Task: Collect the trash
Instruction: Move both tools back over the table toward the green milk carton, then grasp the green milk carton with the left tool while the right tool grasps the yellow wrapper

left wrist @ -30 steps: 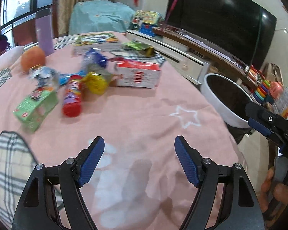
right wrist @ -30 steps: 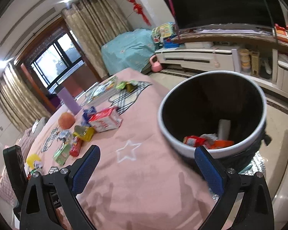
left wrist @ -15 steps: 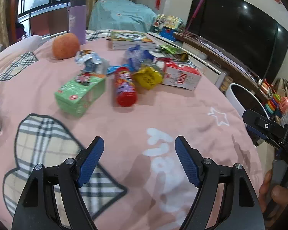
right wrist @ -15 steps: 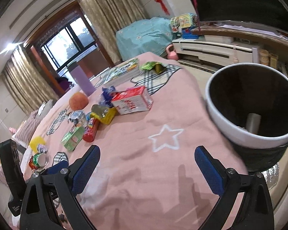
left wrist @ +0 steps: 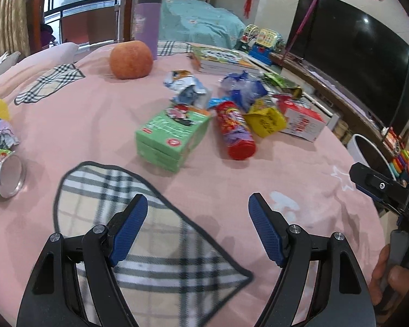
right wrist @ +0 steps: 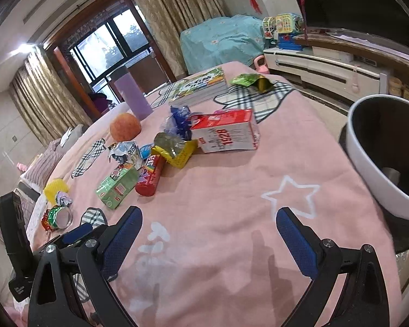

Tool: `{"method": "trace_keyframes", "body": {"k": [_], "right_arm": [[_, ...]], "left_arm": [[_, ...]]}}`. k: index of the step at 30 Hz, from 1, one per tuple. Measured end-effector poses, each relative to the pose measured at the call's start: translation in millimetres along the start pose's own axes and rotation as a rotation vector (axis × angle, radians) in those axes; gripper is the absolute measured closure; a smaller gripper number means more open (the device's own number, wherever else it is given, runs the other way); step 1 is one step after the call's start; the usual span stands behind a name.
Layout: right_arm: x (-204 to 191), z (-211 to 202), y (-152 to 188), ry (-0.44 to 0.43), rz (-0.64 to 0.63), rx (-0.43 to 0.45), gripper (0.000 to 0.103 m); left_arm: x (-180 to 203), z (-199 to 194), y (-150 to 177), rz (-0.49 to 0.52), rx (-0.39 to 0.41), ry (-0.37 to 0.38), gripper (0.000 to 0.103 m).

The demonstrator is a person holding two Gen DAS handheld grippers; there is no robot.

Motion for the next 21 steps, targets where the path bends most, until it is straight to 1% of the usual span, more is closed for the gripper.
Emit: {"method": "trace_keyframes", "body": {"k": [4, 8, 15, 21], "right_arm": [[-8.6, 12.8, -4.0, -0.015, -0.013, -0.011, 0.003], [-14.1, 28.7, -9.9, -0.026, -0.018, -0.024, 0.003], [-23.7, 54.6, -25.0, -0.04, -0.034, -0.037, 0.005], [-25.6, 72.5, -41.8, -0.037, -0.046, -0.037, 0.018]], "left_arm": [[-14.3, 6.0, -10.1, -0.016, -0.004, -0.017, 0.024], [-23.8, 11.7, -23.2, -0.007, 0.0, -0.035, 0.024], [-25.3, 29.0, -40.9, 0.031, -0.015, -0.047, 0.022], [-22.8, 43.0, -54.4, 0.04, -0.019, -0.043, 0.022]]}}
Point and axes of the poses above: each gripper's, at about its wrist camera, not at the fingertips, and z roughly the way its jaws point, x to its right, y to its underside, the point moved 2 cm from there along z, roughly the way its jaws point, and after that the axes turned 14 degrees about -z, right-handed, at the moved point
